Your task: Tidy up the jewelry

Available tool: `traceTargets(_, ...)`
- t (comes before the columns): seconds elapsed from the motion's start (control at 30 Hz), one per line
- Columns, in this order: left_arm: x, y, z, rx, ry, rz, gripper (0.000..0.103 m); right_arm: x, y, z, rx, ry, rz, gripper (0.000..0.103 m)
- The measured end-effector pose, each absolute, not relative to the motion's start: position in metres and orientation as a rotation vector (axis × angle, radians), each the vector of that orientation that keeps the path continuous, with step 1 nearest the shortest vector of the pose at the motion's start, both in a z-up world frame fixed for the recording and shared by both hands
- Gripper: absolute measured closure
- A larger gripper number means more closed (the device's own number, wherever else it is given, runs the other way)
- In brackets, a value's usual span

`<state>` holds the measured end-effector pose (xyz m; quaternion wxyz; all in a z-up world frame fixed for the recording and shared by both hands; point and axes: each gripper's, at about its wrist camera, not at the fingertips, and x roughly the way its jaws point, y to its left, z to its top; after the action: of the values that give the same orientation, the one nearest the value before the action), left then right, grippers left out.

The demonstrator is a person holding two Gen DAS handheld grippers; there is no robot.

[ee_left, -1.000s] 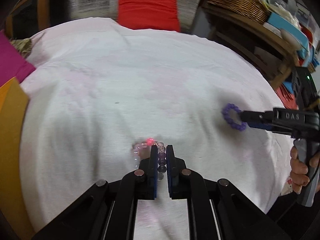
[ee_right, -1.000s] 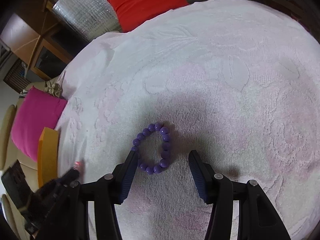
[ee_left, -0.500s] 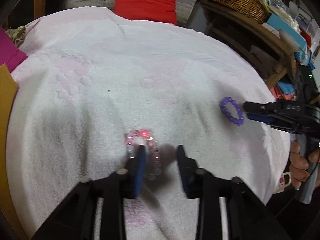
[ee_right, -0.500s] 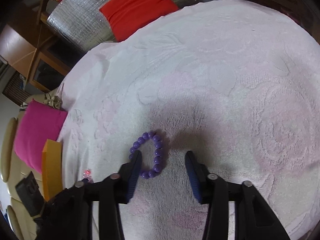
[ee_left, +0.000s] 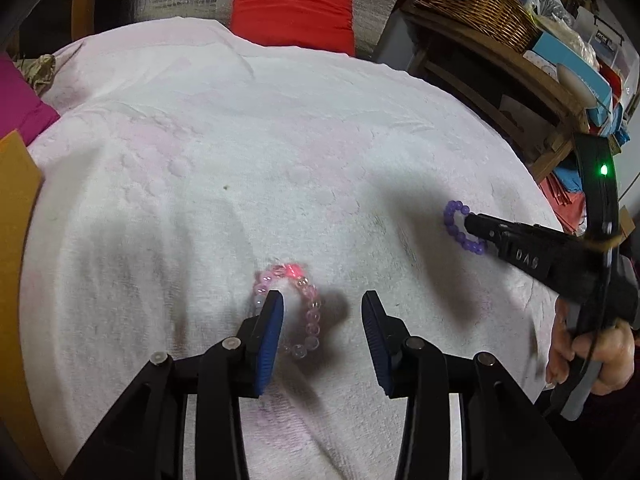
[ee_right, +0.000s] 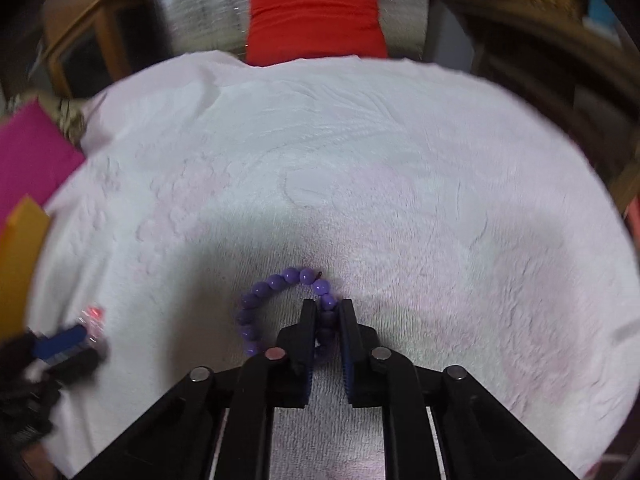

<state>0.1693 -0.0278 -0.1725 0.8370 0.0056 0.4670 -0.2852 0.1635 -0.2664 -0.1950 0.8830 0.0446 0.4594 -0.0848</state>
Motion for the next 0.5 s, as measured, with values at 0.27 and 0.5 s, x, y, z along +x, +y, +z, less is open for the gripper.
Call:
traceTargets(0.27,0.173,-0.012,-0.174,0.054,0.987,-0.510,0.061,0.152,-0.272,-0.174,0.166,0.870,-0.148,0.092)
traceTargets(0.5,0.169,-0.020,-0.176,0.081,0.979,-0.526,0.061,0.153,-0.282,-0.186,0.253,0.950,-0.133,0.093)
